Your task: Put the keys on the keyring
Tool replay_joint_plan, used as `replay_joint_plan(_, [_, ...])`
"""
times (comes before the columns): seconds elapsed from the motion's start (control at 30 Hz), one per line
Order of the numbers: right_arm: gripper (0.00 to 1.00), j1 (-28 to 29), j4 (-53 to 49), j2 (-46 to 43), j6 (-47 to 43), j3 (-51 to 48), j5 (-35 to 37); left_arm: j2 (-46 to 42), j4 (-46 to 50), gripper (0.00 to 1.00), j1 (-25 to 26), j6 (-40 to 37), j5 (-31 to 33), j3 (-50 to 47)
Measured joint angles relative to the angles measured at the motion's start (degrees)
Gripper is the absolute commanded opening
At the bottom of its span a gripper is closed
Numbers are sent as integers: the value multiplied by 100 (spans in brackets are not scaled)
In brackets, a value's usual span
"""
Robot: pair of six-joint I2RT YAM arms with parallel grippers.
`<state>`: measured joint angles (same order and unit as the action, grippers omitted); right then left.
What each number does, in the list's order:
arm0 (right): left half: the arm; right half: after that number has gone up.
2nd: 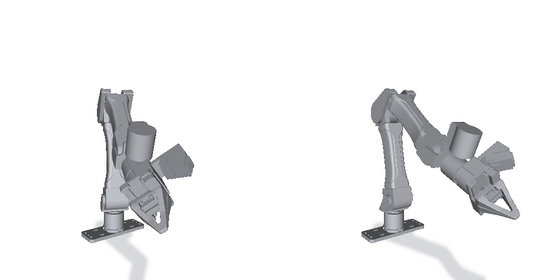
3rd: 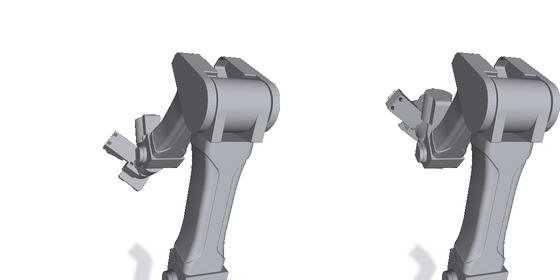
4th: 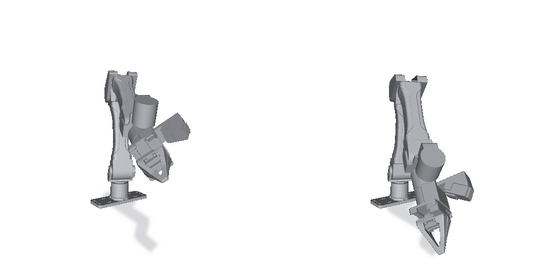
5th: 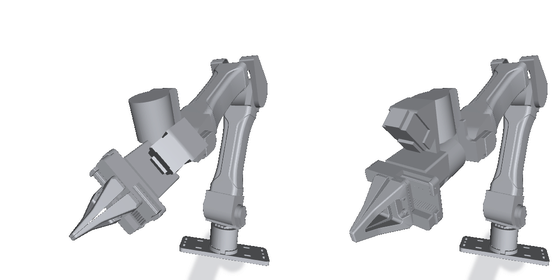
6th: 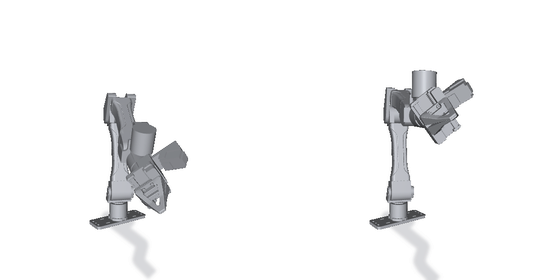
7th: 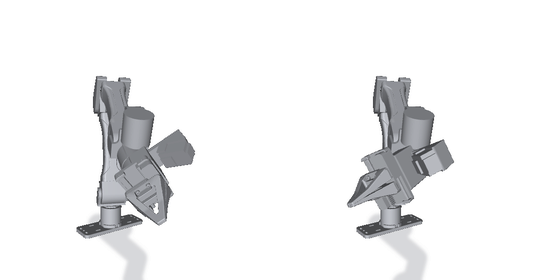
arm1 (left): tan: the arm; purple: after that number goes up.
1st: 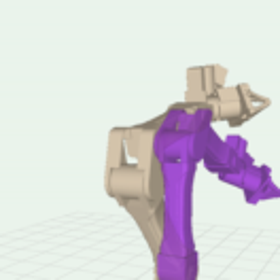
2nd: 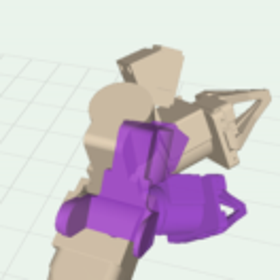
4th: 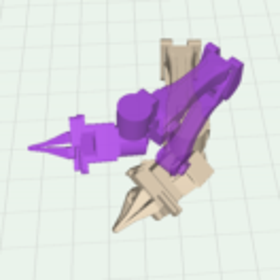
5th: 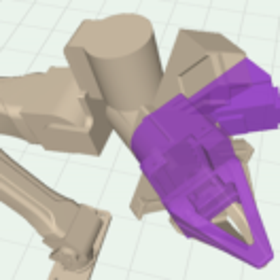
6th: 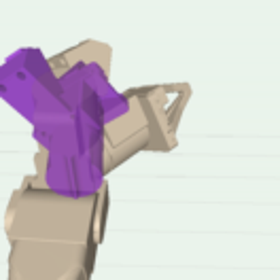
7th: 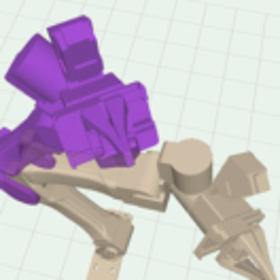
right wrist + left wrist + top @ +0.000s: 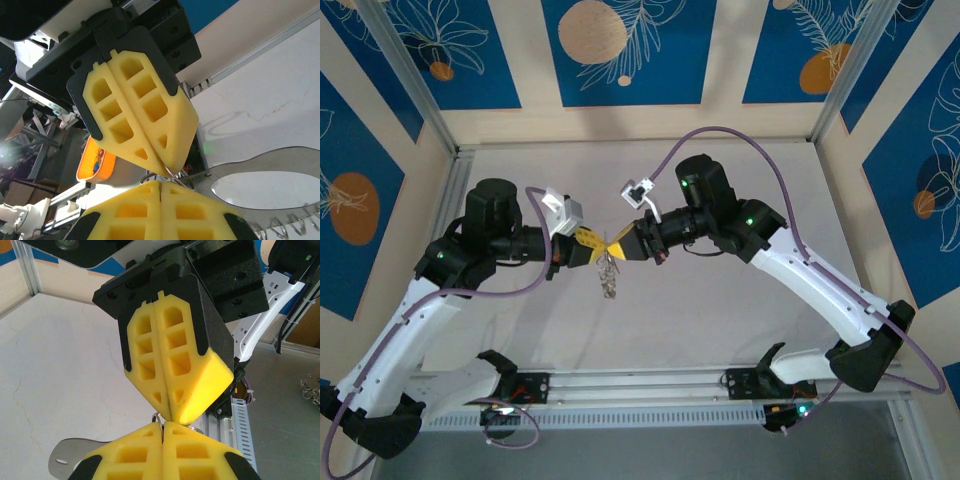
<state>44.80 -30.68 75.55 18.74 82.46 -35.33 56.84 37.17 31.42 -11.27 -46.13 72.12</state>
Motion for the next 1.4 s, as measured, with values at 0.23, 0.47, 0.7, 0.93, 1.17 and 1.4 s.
replay_joint_plan(0.23, [0, 11, 107, 0, 105, 0, 79, -4, 111, 0, 0, -116, 15, 0])
replay_joint_plan(0.47, [0, 11, 101, 0, 170, 0, 249, -4, 151, 0, 0, -133, 39, 0])
replay_joint_plan(0.7, [0, 39, -15, 57, 188, 55, 348, -15, 195, 0, 0, -131, 127, -2])
replay_joint_plan(0.93, [0, 63, -256, 164, 188, 192, 455, -31, 273, 0, 0, -131, 201, -26])
replay_joint_plan(1.17, [0, 63, -546, 271, 188, 227, 647, -129, 275, 0, 0, -131, 282, -127])
replay_joint_plan(1.4, [0, 61, -612, 343, 190, 238, 645, -140, 278, 0, 0, -131, 284, -199])
